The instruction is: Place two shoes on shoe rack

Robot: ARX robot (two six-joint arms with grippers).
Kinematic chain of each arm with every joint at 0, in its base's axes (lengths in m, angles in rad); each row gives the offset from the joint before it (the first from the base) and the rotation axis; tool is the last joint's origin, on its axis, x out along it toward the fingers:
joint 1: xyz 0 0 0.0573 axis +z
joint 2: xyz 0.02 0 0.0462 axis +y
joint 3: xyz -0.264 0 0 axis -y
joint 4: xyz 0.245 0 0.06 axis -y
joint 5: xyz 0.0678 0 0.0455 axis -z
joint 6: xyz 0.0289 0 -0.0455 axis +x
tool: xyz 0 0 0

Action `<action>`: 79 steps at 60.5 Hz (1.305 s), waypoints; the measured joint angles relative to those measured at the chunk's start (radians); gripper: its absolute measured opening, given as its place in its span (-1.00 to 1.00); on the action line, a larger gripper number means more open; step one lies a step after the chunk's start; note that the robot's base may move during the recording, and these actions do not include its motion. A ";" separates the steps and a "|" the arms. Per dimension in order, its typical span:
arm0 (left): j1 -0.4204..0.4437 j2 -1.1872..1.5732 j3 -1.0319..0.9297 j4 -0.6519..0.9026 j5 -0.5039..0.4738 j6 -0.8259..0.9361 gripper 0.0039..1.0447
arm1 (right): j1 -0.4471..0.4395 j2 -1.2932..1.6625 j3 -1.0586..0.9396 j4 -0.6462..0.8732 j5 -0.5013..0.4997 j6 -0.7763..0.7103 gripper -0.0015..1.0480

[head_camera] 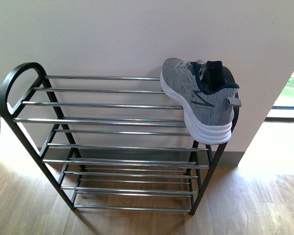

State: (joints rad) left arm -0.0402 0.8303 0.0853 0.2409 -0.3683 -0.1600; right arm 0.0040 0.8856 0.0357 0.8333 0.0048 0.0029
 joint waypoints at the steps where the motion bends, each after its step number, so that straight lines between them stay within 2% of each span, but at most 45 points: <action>1: 0.000 0.000 0.000 0.000 0.000 0.000 -0.98 | 0.000 -0.016 -0.003 -0.014 -0.003 0.000 -0.97; 43: 0.000 0.000 0.000 0.000 0.000 0.000 -0.98 | -0.001 -0.458 -0.016 -0.409 -0.003 0.000 -0.97; 79: 0.000 0.000 0.000 0.000 0.000 0.000 -0.98 | -0.001 -0.672 -0.016 -0.619 -0.003 0.000 -0.97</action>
State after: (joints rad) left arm -0.0402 0.8303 0.0853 0.2409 -0.3679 -0.1600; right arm 0.0032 0.2134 0.0193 0.2146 0.0017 0.0029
